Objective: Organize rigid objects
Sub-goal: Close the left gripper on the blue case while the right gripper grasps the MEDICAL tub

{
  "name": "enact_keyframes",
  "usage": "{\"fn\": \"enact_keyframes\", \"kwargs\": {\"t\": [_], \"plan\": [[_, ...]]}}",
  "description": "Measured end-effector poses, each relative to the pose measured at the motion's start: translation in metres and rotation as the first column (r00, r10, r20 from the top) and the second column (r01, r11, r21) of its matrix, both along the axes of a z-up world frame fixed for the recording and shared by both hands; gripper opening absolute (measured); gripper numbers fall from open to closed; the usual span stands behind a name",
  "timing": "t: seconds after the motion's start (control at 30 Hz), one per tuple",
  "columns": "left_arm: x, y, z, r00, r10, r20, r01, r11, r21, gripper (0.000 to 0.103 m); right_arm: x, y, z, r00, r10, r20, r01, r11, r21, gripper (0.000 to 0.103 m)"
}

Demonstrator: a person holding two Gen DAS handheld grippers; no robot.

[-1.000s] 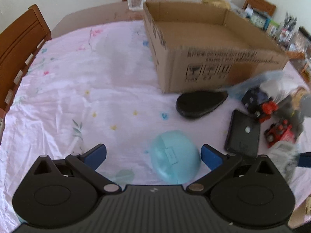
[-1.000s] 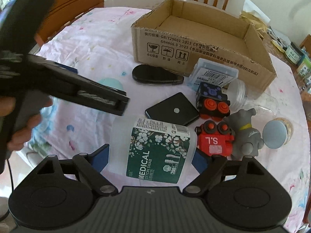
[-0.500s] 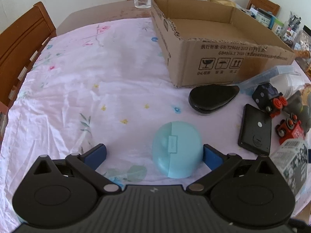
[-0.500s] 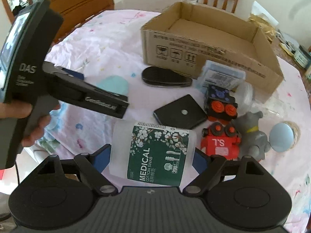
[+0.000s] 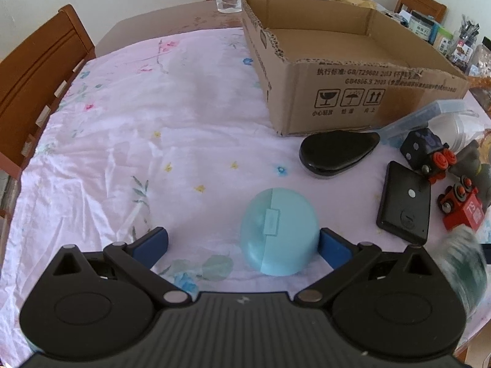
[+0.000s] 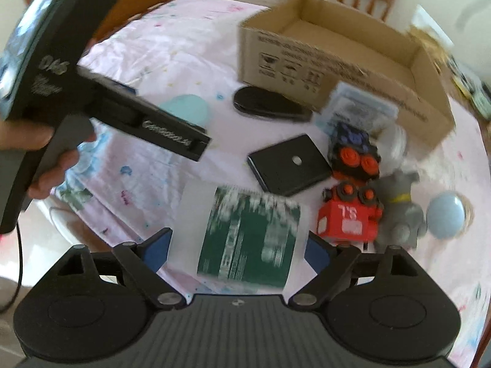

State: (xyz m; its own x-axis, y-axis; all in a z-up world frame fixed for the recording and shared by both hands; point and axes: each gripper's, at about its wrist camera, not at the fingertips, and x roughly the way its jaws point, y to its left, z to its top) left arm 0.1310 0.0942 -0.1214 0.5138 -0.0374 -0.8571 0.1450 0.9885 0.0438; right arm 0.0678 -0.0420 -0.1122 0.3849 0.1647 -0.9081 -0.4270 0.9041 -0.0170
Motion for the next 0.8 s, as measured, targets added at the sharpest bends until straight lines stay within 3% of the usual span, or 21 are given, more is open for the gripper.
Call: {"fn": "enact_keyframes", "kwargs": {"t": [0.07,0.3,0.43,0.6,0.8], "plan": [[-0.003,-0.003,0.002,1.000,-0.010,0.017,0.010,1.000,0.008,0.102,0.000,-0.002,0.000,1.000,-0.030,0.001,0.030,0.999,0.013,0.103],[-0.006,-0.011,0.002,1.000,-0.015,0.025,0.015,1.000,0.017,0.095,0.004,0.000,-0.011,0.992,-0.120,-0.027,0.121,0.992,0.031,0.103],[-0.008,-0.010,0.001,0.999,-0.013,0.031,0.013,1.000,0.006,0.097,0.002,0.006,-0.026,0.990,-0.134,-0.044,0.134,0.991,-0.007,0.103],[0.000,-0.002,-0.002,1.000,0.016,-0.023,-0.017,0.999,-0.038,0.103,0.004,0.007,-0.028,0.990,-0.134,-0.047,0.134,0.991,-0.009,0.103],[0.000,-0.002,-0.002,0.999,-0.044,-0.015,0.044,0.998,-0.035,0.103,0.002,0.004,-0.029,0.990,-0.132,-0.055,0.134,0.990,0.033,0.103]]}}
